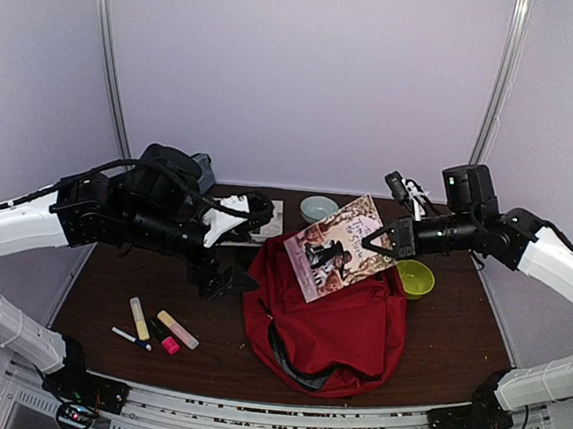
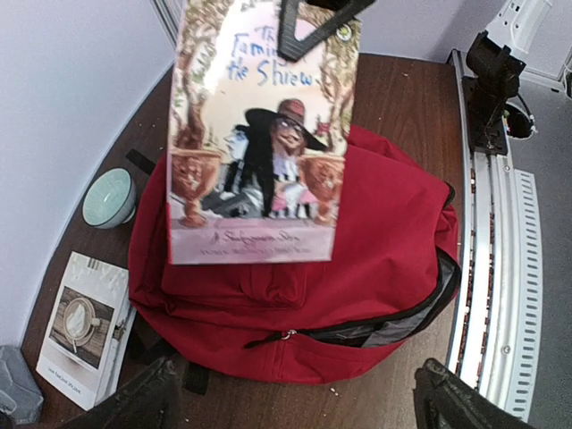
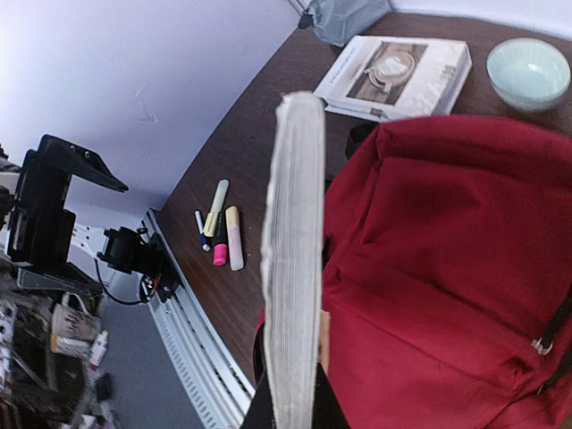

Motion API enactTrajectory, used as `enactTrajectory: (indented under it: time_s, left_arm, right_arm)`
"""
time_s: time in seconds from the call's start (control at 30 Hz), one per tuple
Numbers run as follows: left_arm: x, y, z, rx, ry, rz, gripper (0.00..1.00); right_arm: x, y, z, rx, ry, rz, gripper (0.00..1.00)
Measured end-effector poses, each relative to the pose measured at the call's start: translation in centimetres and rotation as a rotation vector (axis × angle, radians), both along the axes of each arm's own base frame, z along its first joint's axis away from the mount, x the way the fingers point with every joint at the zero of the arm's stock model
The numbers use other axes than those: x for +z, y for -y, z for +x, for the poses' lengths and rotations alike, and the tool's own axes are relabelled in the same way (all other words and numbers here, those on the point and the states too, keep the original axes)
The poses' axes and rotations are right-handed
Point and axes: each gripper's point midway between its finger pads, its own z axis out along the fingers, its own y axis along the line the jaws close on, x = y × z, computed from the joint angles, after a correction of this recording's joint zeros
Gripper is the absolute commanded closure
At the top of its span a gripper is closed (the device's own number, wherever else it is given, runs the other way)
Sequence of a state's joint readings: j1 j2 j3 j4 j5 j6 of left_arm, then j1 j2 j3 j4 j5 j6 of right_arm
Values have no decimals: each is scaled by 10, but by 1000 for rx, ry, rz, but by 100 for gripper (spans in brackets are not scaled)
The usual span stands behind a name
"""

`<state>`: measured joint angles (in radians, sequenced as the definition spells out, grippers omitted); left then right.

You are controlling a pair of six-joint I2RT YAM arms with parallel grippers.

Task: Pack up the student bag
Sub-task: Pass from the left arm to the right, then pick up the largest pocket of the bag from the student bag.

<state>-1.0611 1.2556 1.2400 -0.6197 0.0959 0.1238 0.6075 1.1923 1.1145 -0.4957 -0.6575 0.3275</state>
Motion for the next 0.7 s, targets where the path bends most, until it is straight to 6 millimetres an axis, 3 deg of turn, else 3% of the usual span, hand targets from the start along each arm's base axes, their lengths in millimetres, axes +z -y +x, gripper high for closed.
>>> enactTrajectory:
  time_s: [0.13, 0.4, 0.57, 0.7]
  left_arm:
    - [8, 5, 9, 17, 50, -16, 7]
    - [25, 11, 17, 33, 119, -100, 9]
    - [34, 8, 15, 35, 138, -135, 11]
    - [39, 4, 13, 36, 149, -158, 13]
  right_arm:
    - [-28, 16, -15, -99, -202, 55, 100]
    - [-21, 9, -10, -146, -326, 149, 100]
    - [-29, 0, -4, -146, -405, 179, 100]
    - [-28, 4, 2, -170, -406, 193, 100]
